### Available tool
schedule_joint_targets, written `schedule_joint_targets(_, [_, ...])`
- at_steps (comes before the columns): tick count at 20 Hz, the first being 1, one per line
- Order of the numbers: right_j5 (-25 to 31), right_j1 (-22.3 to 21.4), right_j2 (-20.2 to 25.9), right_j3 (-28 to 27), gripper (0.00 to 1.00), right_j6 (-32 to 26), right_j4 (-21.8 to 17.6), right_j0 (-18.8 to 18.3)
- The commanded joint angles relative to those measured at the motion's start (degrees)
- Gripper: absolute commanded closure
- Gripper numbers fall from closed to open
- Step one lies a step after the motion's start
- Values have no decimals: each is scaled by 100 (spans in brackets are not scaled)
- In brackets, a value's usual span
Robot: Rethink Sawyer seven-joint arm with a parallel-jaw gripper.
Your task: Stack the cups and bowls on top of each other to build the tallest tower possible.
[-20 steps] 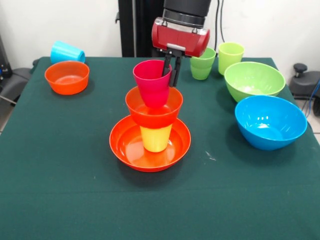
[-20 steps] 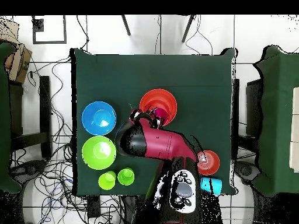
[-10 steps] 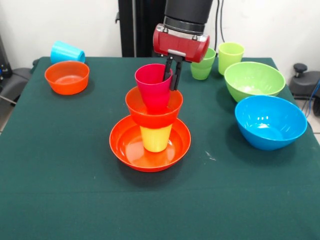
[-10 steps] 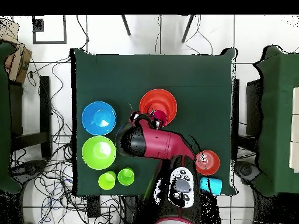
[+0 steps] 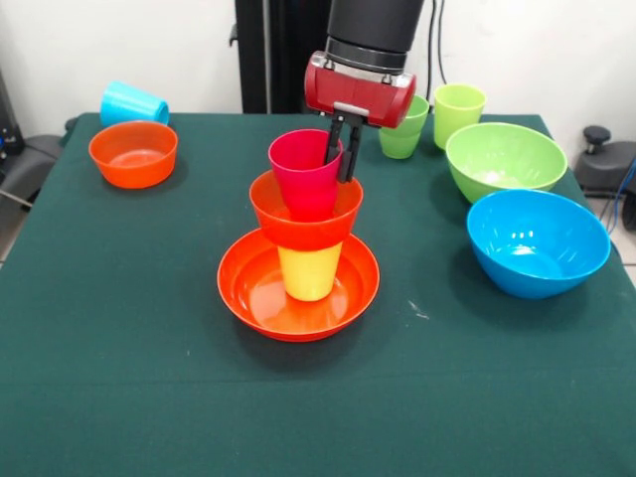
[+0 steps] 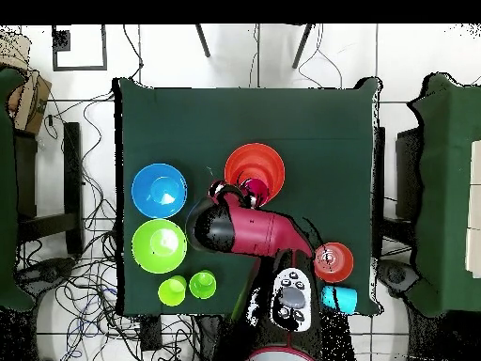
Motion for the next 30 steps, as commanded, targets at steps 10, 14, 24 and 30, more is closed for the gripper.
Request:
schedule_joint_targets(10, [298, -11, 639, -194, 0, 285, -161, -77])
schedule_joint_targets(14, [427, -47, 640, -261, 0, 208, -175, -65])
schedule_joint_targets(24, [573, -138, 651, -253, 0, 161, -174, -63])
schedule_joint_targets(30, [862, -300, 579, -277, 0, 107, -148, -26])
